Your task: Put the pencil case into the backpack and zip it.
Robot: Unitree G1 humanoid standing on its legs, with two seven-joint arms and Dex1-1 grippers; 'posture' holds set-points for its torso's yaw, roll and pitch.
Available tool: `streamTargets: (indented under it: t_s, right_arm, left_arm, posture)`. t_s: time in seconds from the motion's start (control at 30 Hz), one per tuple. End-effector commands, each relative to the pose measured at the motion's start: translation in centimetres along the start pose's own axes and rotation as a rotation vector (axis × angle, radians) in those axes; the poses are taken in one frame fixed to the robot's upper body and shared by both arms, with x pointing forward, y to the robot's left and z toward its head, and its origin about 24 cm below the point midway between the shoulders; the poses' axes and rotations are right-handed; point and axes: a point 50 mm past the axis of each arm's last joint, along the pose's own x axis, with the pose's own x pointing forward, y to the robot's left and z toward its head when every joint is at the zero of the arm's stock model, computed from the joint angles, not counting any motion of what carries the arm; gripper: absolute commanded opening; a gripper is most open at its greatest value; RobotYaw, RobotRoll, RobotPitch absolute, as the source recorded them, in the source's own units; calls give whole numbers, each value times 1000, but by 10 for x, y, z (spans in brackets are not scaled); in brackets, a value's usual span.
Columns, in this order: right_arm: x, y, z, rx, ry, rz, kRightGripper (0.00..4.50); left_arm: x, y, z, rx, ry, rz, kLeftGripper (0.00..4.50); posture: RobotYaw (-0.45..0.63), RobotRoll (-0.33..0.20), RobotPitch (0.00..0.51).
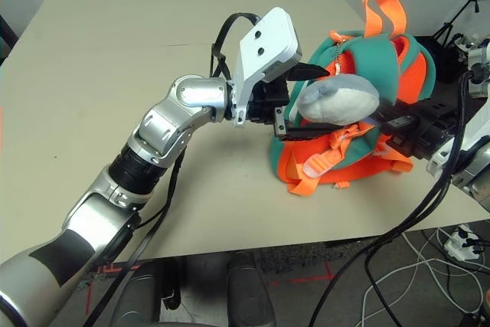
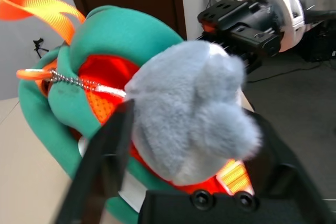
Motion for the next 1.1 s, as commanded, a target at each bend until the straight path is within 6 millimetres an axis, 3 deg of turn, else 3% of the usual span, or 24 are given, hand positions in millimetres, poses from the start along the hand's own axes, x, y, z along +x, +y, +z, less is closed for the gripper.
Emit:
streamTargets:
  t_s: [0.03,0.13,0.27,0.47,0.57,0.73,0.97,1.1]
  right_arm:
    - [1,2,0,-12,-8,11,98]
    - [1,2,0,-11,-10,10,98]
    - [2,2,0,-11,-8,8,98]
    - [4,2,-4,-3,1,17,98]
    - [5,2,-6,1,5,19,98]
    - [5,3,-9,7,10,23,98]
    - [6,3,-11,13,10,22,98]
    - [5,3,-11,14,7,20,98]
  left_arm:
    - [2,-5,1,-3,-6,-31,2608]
    - [1,-5,2,-5,-12,-31,1809]
    - [-8,4,5,-6,-15,0,1809]
    - [-66,46,-6,-89,59,197,1809]
    - [-96,52,-14,-183,91,231,1809]
    - [-119,32,-20,-455,71,150,1809]
    - [-114,-9,-43,-735,82,1,1809]
    - [-109,-15,-48,-756,99,-31,1809]
  posture:
    - [-216,0,161]
    - [-214,0,160]
    - [-205,0,164]
    - [-184,0,173]
    - [-182,0,178]
    - [-180,0,184]
    - [-182,0,181]
    - [-192,0,177]
